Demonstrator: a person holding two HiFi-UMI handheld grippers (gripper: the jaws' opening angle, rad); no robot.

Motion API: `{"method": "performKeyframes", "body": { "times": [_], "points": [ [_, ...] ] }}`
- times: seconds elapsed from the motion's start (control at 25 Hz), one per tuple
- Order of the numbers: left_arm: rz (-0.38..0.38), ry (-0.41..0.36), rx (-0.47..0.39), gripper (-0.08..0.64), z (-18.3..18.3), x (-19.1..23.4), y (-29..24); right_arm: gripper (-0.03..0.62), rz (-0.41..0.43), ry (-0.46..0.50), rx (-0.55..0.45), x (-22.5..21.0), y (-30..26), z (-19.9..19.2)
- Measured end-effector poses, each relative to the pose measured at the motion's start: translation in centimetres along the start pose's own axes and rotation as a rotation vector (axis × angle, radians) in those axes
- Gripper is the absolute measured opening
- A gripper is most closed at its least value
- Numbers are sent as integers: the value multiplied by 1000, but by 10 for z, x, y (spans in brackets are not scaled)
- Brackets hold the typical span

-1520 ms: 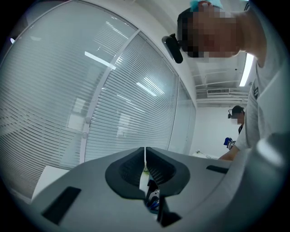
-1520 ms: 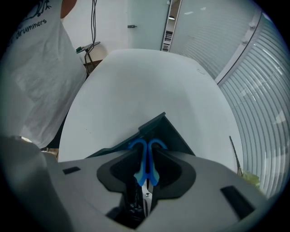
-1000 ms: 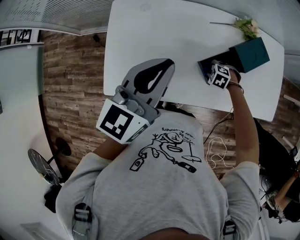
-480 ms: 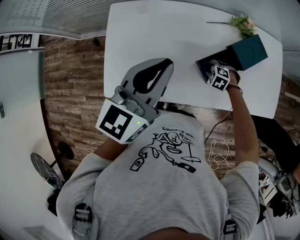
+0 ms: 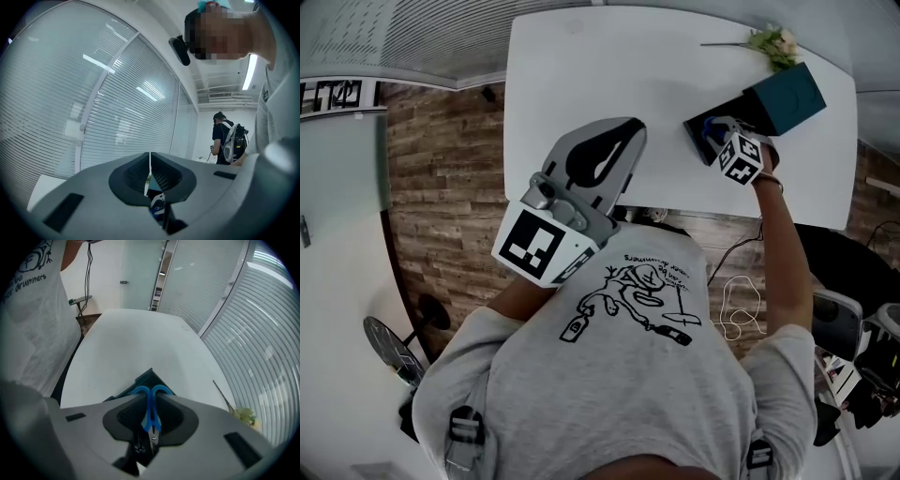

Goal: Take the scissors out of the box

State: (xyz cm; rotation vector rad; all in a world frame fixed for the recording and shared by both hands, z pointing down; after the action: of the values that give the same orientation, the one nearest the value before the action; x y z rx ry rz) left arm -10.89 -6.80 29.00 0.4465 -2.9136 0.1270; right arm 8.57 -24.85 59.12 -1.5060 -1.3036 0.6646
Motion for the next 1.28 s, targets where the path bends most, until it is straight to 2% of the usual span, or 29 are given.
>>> {"method": "performKeyframes", "body": {
  "times": [0.36, 0.68, 1.0, 1.28],
  "points": [
    [-45, -16, 0, 26, 1, -15, -4, 78, -188, -100, -147, -9, 38, 3],
    [-78, -38, -6, 28, 6, -24, -8, 78, -341, -235, -306, -14, 81, 7],
    [-97, -50, -21, 28, 14, -32, 0, 80, -443, -380, -471, -2, 135, 26],
    [-108, -54, -17, 28, 11, -35, -18, 80, -505, -502, -610, -2, 175, 21]
  ]
}}
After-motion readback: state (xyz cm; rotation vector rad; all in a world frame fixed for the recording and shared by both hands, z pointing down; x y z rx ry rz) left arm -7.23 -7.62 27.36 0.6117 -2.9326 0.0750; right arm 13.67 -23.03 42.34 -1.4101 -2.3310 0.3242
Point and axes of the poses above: the fingertips, and each gripper's own axes: y backward along the fingers, x to its left, z out of its top, the point moved 8 cm from there along y, backward along the fingers, and after that the axes turned 3 degrees about z, right-handed, at the moved point
